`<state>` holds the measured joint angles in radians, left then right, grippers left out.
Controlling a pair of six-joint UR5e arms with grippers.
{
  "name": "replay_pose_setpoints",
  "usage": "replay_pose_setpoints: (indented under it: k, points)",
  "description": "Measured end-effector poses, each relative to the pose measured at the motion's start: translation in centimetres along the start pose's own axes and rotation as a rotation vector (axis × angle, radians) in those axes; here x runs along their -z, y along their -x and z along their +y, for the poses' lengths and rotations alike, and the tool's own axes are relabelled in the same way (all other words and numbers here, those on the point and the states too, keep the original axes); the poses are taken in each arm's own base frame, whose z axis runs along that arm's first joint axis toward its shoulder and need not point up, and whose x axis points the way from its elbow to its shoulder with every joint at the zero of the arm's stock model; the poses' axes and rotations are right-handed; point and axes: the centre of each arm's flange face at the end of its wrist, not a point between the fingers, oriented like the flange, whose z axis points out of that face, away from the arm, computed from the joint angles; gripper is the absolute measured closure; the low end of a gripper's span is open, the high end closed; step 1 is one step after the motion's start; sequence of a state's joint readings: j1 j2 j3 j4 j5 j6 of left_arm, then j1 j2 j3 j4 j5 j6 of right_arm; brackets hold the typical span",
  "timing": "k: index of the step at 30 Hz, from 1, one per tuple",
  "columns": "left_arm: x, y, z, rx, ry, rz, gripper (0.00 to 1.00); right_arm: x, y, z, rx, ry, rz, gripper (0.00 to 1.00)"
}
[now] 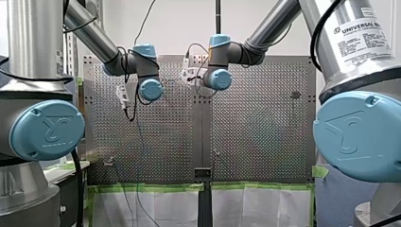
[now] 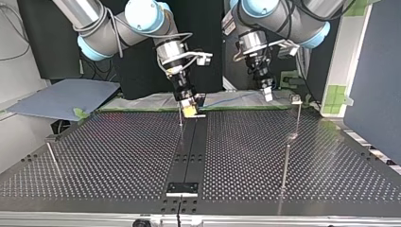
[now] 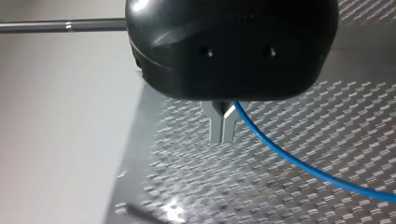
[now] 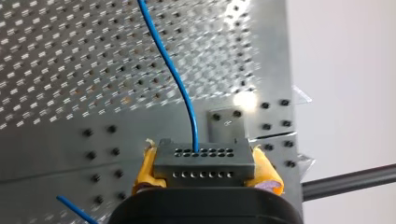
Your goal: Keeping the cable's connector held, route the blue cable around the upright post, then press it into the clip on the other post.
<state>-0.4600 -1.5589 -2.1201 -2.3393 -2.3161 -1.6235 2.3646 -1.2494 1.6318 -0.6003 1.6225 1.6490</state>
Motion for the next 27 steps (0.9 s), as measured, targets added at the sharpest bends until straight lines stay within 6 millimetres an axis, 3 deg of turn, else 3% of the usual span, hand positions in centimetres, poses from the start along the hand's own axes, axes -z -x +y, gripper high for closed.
replay_pose_setpoints:
  k: [16, 27]
  points:
    - [-4.1, 13.0, -0.6, 0.029, 0.049, -0.136, 1.00, -3.8, -5.2, -1.2, -0.112, -0.089, 0.109, 1.00]
    - [-7.9, 15.6, -0.8, -0.017, 0.052, -0.133, 1.00, -5.9, -8.2, -1.6, -0.125, -0.100, 0.151, 1.00]
